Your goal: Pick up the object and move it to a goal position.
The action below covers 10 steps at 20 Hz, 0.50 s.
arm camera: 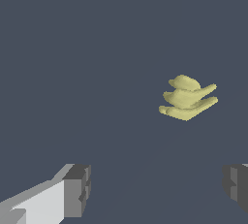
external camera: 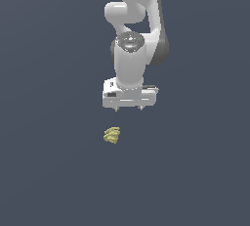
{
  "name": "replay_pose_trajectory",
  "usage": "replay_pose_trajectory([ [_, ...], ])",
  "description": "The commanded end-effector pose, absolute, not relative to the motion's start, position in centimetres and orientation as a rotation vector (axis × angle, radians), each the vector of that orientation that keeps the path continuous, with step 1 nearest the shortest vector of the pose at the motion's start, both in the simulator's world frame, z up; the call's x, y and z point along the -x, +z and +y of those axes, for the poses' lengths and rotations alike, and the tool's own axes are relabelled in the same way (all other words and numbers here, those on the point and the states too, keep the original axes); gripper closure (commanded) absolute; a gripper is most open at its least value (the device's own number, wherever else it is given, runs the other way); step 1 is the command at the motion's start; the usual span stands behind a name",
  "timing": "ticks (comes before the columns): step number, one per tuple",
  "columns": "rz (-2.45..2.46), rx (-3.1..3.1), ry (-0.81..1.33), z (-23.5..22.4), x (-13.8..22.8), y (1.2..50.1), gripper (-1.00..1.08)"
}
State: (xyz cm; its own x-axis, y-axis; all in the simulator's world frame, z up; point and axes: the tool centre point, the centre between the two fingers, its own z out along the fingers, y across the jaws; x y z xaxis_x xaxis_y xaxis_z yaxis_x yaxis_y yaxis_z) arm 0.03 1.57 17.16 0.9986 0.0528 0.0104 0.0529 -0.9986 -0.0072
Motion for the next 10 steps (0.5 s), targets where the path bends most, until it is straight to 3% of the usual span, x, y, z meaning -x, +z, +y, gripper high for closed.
replay_pose_trajectory([
  [1, -0.083, 3.133, -0.016, 1.6, 0.0, 17.2, -0.92],
  [10, -0.207, 3.117, -0.04, 5.0, 0.0, 17.7, -0.92],
])
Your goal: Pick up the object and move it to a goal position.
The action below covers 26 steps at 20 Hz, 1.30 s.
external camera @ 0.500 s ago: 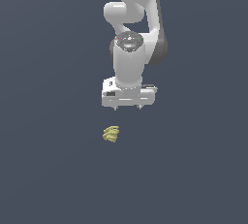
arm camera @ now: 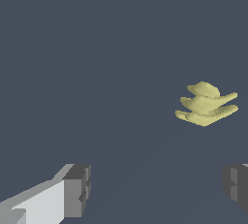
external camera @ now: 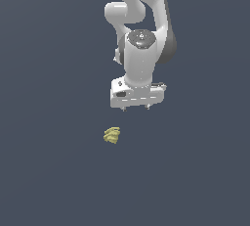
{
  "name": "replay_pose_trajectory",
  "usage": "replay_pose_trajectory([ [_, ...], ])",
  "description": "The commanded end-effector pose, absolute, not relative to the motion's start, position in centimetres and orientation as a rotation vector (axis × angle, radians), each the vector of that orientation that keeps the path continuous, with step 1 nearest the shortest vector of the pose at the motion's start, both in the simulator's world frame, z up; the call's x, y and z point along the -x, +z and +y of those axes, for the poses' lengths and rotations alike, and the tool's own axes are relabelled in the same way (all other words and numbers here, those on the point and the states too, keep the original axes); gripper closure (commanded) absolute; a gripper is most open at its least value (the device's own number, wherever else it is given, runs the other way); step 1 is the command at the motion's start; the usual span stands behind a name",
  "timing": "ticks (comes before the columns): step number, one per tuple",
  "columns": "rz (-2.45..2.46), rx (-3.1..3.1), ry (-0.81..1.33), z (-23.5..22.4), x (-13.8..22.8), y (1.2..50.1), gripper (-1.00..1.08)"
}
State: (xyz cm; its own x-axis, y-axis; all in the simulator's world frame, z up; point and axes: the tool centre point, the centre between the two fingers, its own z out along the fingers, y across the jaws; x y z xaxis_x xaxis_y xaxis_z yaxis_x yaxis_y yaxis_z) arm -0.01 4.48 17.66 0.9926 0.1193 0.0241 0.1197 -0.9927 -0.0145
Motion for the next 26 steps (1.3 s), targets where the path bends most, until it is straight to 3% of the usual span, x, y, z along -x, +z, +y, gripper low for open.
replay_pose_trajectory([
  [1, -0.212, 3.116, -0.041, 5.2, 0.0, 17.8, -0.92],
  [13, -0.113, 3.121, -0.033, 3.4, -1.0, 16.6, -0.92],
  [26, 0.303, 3.12, -0.006, -4.2, -4.5, 10.7, -0.92],
])
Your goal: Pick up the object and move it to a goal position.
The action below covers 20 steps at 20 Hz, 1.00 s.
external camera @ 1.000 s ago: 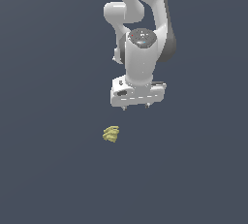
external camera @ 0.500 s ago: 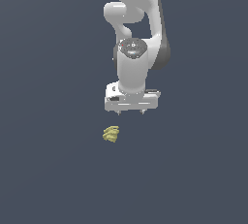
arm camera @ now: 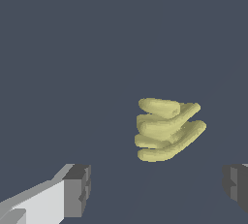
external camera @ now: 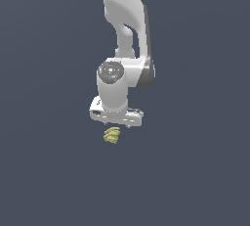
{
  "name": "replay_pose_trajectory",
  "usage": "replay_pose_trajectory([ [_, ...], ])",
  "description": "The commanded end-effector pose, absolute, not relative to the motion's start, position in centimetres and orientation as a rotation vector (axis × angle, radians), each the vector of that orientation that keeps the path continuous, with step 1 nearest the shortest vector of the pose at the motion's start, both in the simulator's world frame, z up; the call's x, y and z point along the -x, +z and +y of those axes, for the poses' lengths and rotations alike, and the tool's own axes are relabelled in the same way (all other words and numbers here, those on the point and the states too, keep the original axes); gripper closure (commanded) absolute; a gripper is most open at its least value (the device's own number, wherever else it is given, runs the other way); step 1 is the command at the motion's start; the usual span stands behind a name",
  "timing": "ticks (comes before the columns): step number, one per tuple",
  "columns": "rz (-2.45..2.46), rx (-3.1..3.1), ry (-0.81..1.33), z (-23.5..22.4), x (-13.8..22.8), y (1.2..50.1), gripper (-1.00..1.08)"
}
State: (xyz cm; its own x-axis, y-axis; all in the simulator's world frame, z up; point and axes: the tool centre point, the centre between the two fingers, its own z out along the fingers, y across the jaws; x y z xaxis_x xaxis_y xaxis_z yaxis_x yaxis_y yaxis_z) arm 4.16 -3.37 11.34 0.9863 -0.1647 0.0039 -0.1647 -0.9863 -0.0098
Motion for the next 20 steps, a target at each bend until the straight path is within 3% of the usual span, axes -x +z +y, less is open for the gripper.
replay_pose_trajectory([
  [1, 0.325, 3.119, -0.005, -4.6, -4.6, 10.4, -0.92],
  [20, 0.408, 3.115, 0.0, -6.3, -5.0, 5.6, -0.92],
])
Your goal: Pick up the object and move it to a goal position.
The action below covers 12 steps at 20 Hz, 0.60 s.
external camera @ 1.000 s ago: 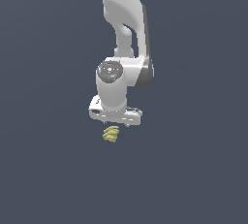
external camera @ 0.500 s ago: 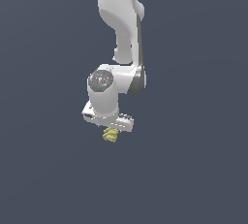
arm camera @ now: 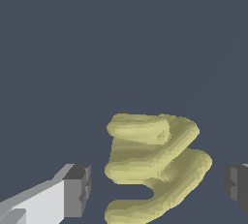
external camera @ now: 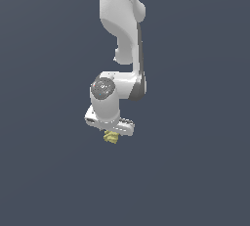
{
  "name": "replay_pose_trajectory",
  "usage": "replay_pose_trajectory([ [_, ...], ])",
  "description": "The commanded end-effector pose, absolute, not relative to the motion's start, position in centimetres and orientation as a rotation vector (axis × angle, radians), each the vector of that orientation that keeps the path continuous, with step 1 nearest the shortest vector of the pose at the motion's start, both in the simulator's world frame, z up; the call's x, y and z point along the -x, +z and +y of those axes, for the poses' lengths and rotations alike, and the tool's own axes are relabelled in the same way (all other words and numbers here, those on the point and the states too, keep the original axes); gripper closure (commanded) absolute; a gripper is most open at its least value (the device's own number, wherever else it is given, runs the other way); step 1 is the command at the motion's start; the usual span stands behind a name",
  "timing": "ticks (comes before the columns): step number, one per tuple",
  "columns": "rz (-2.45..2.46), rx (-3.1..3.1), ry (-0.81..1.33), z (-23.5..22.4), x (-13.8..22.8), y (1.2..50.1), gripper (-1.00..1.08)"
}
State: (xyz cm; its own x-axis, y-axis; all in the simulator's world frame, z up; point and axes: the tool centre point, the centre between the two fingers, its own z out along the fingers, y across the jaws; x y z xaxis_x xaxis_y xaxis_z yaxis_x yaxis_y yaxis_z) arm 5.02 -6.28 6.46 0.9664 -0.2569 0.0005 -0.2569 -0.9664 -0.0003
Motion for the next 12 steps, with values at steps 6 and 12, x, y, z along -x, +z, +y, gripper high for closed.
replay_pose_trajectory([
  [6, 0.41, 3.115, 0.0, -6.3, -5.0, 4.0, -0.92],
  [12, 0.41, 3.115, 0.0, -6.3, -5.1, 4.0, 1.08],
])
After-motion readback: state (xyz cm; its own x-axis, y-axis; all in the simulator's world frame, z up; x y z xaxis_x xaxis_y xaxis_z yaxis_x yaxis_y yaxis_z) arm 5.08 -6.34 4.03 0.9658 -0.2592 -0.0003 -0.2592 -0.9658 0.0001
